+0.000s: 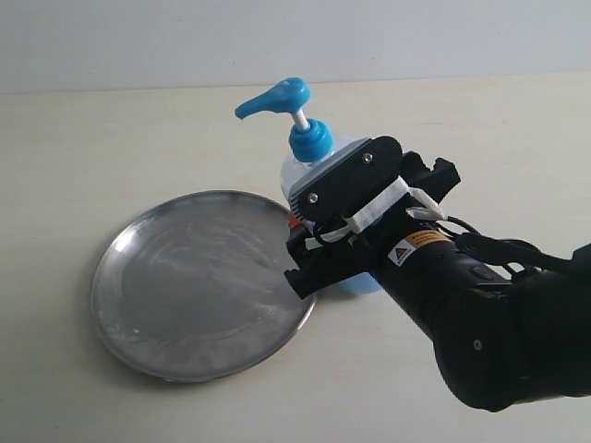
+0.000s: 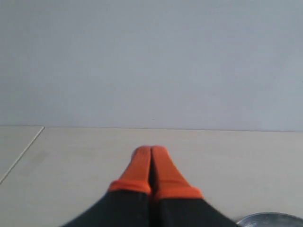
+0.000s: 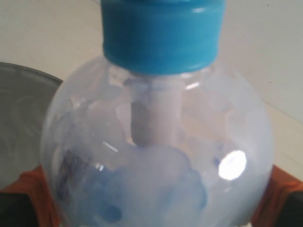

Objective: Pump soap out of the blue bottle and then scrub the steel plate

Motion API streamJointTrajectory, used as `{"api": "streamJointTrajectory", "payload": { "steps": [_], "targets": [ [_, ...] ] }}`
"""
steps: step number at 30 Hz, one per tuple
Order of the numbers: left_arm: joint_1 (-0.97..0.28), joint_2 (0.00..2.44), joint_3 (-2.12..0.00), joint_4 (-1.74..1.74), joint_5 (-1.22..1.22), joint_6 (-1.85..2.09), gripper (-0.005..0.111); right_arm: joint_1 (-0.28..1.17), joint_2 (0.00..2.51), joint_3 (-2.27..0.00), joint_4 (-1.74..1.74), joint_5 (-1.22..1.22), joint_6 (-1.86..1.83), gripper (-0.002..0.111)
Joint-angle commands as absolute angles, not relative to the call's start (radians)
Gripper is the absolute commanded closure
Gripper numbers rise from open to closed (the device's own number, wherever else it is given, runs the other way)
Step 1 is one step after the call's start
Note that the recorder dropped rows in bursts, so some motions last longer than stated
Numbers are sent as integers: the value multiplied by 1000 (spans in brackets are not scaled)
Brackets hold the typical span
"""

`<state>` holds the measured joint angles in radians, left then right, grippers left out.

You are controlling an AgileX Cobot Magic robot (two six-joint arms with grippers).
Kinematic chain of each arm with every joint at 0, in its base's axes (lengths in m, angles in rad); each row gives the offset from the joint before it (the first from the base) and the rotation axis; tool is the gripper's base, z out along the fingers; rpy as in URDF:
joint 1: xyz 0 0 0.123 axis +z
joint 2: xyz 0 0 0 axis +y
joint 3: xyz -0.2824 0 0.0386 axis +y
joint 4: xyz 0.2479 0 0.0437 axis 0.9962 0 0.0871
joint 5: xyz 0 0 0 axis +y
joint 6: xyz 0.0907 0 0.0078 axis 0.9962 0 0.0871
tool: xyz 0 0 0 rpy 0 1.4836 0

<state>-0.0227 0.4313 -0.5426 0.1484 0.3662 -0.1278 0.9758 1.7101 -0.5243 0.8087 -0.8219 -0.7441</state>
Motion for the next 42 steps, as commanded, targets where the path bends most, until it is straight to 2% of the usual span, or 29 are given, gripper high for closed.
{"api": "streamJointTrajectory", "payload": {
  "steps": [1, 10, 18, 27, 42],
  "targets": [
    [-20, 433, -549, 46, 378, -170, 107, 976, 1712, -529, 789, -832, -759, 108],
    [-20, 534, -549, -140, 522, -100, 107, 976, 1712, -529, 782, -822, -748, 108],
    [-20, 681, -549, -669, 630, 497, 107, 976, 1712, -529, 758, -824, -730, 108],
    [-20, 880, -574, -1060, 692, 851, 107, 976, 1712, -529, 755, -817, -730, 108],
    [-33, 1119, -862, -1055, 867, 882, 107, 976, 1712, -529, 749, -815, -714, 108]
  ]
}}
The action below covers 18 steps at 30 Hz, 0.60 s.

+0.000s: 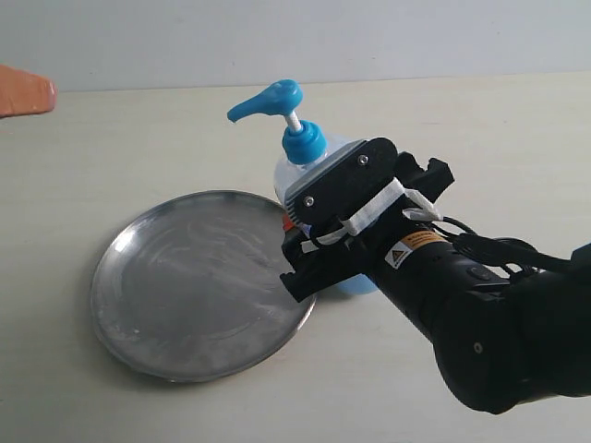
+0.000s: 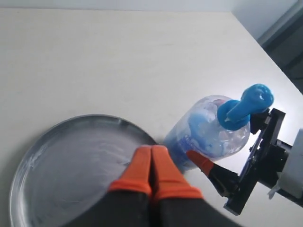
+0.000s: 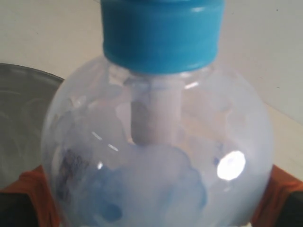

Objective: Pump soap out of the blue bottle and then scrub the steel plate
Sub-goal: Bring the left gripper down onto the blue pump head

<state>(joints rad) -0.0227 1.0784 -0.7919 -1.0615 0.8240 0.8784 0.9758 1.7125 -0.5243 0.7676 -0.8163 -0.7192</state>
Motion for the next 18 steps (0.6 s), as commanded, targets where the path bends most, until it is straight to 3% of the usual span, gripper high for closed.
{"api": "streamJointTrajectory", "payload": {
  "steps": [1, 18],
  "targets": [
    [-44, 1129, -883, -1041, 875, 878, 107, 976, 1712, -529, 749, -815, -714, 108],
    [-385, 1325, -1177, -792, 899, 670, 107, 976, 1712, -529, 749, -810, -714, 108]
  ]
}}
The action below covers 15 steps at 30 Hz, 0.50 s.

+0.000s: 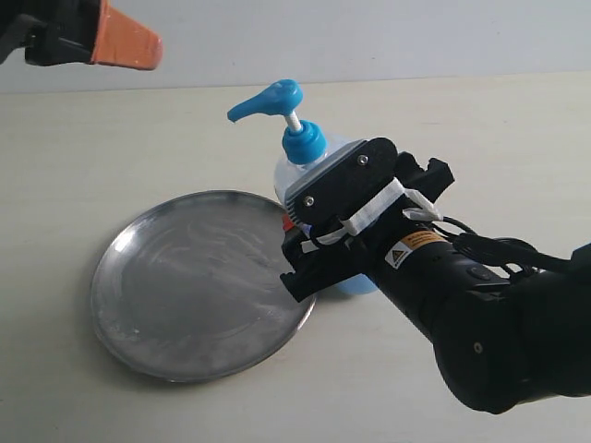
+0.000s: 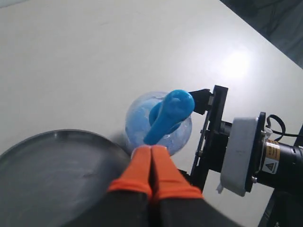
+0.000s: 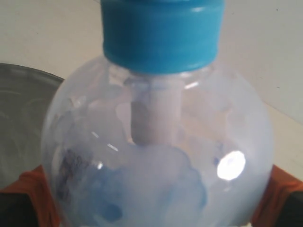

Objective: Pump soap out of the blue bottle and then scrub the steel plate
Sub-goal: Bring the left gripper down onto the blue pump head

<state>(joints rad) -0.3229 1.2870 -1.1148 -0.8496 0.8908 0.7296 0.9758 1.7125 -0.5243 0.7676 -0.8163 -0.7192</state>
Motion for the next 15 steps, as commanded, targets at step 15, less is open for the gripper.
{"api": "streamJointTrajectory", "payload": {
  "steps": [15],
  "targets": [
    [-523, 1478, -1348, -712, 906, 565, 107, 976, 1712, -529, 751, -803, -714, 108]
  ]
}}
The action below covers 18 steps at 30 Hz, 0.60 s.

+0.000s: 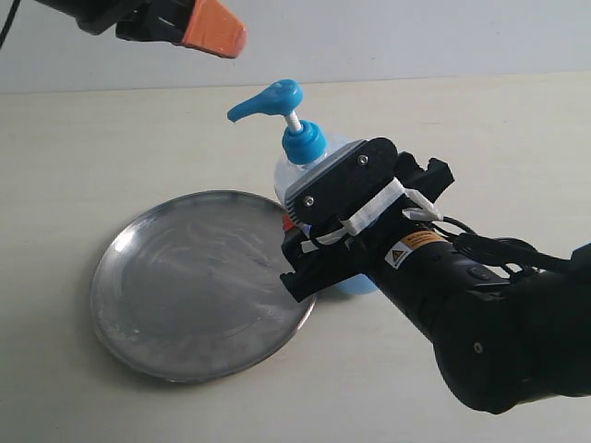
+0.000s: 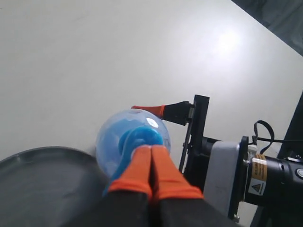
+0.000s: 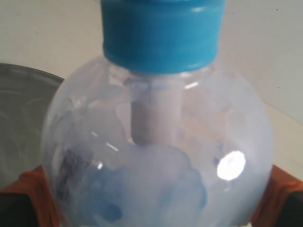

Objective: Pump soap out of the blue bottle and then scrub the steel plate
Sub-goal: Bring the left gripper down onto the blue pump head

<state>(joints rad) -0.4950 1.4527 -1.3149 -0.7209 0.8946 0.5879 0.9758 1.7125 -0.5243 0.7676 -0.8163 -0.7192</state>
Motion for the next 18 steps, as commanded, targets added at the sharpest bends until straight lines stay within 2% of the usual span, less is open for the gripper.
{"api": "streamJointTrajectory", "payload": {
  "steps": [1, 18],
  "targets": [
    [-528, 1486, -1355, -712, 906, 564, 107, 976, 1712, -529, 751, -803, -714, 108],
    [-551, 1532, -1375, -661, 899, 539, 107, 976, 1712, -529, 749, -801, -714, 108]
  ]
}}
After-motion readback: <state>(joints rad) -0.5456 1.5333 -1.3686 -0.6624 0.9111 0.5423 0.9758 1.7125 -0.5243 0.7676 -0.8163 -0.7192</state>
